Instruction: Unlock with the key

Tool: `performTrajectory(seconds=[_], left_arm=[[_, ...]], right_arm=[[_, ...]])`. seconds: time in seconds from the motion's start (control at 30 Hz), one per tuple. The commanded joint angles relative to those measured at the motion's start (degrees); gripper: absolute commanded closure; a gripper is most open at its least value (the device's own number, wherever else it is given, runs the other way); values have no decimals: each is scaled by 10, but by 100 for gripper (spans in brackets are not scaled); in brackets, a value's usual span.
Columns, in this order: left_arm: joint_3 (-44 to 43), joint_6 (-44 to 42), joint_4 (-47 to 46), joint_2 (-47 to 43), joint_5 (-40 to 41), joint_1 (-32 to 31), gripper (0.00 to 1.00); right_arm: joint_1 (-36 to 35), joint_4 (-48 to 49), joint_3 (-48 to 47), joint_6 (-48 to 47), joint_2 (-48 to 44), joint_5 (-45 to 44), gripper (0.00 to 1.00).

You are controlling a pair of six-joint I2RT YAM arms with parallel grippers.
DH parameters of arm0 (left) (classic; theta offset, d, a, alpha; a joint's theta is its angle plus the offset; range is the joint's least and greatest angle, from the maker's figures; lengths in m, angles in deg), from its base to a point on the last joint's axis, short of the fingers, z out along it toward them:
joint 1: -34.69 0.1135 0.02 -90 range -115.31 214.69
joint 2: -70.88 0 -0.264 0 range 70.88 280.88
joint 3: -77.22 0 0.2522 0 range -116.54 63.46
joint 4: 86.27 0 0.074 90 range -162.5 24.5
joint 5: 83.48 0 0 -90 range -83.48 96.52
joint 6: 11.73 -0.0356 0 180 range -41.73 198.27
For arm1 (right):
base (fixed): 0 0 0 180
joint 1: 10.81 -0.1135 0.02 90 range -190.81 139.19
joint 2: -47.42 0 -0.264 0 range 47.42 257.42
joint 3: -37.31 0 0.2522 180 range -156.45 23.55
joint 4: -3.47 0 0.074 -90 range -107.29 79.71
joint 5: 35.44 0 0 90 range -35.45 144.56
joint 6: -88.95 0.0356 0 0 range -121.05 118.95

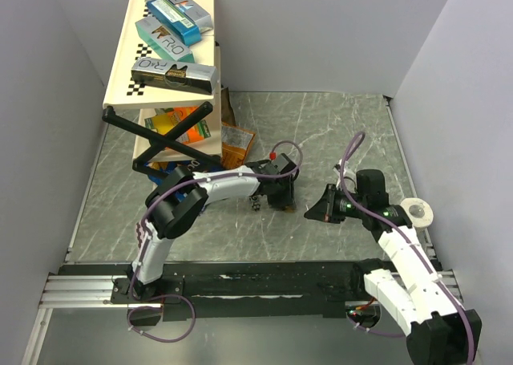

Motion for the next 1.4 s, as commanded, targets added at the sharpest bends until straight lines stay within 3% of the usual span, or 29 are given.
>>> performTrajectory(seconds=[0.0, 0.5, 0.93, 1.37], left_arm=[[48, 75, 1, -14, -85, -6, 99], [63, 113, -14, -7, -122, -4, 99], [61, 114, -14, -2, -125, -4, 99], [56, 119, -16, 4, -129, -3, 99]], right_arm=[[0, 91, 26, -16, 3, 34, 100], [-1, 200, 134, 2, 138, 30, 100], [-1, 258, 137, 4, 251, 30, 100], [-1, 284, 130, -7, 303, 46, 100]])
